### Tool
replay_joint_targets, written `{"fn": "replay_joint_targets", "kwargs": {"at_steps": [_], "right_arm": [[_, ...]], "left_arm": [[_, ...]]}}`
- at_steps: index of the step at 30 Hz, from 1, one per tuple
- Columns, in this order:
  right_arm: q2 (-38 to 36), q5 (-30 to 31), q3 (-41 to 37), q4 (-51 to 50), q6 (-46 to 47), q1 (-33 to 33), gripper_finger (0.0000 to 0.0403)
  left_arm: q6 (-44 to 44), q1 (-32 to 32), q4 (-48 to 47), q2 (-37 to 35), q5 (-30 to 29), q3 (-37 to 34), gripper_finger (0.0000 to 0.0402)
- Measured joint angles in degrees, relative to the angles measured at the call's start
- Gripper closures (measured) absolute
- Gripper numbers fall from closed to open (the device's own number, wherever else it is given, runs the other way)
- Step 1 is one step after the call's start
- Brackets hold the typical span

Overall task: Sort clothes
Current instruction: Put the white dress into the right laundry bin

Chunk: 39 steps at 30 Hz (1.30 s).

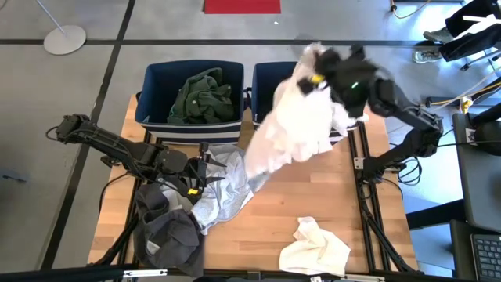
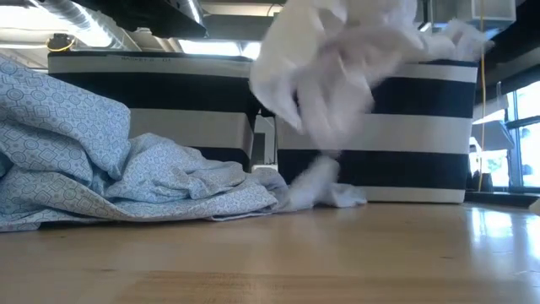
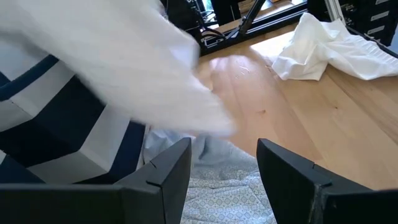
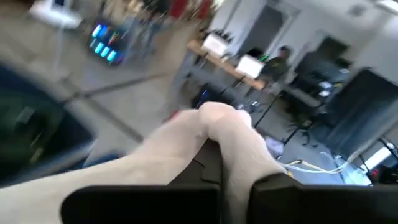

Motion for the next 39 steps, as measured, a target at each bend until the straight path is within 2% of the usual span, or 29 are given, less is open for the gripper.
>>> {"fn": "replay_joint_targets", "kwargs": {"at_steps": [3, 6, 10, 15, 18, 23, 29, 33, 39], "right_arm": [[-0.02, 0.1, 1.37, 7.97, -4.53, -3.14, 0.0397], [-0.02, 0.12, 1.48, 10.44, -5.73, -6.35, 0.0394], [-0.02, -0.01, -0.1, 5.32, -1.73, -10.82, 0.0394], [0.04, -1.77, -5.27, -6.67, 8.99, -16.09, 0.0392], [0.04, -7.02, -9.71, -11.04, 15.0, -19.15, 0.039], [0.06, -19.25, -18.54, -10.41, 20.08, -23.03, 0.0389], [0.26, -27.0, -26.48, -9.64, 21.83, -26.22, 0.0386], [0.26, -29.18, -29.7, -9.86, 23.39, -27.99, 0.0356], [0.28, -30.14, -29.11, -12.94, 24.9, -29.35, 0.0257]], "left_arm": [[0.23, 0.02, 0.0, 0.0, 0.02, 0.0, 0.0229], [0.49, 0.02, 0.01, 0.0, 0.0, 0.0, 0.0229], [0.52, 0.01, 0.02, 0.01, 0.02, 0.0, 0.0229], [0.48, 0.02, 0.02, 0.0, 0.01, 0.0, 0.0229], [0.46, 0.02, 0.04, 0.0, 0.0, 0.0, 0.0229], [0.46, 0.02, 0.07, 0.0, 0.02, 0.0, 0.0229], [0.46, 0.02, 0.11, 0.0, 0.02, 0.0, 0.0229], [0.45, 0.02, 0.11, 0.01, 0.01, 0.0, 0.0229], [0.44, 0.0, 0.09, 0.0, 0.02, 0.0, 0.0229]]}}
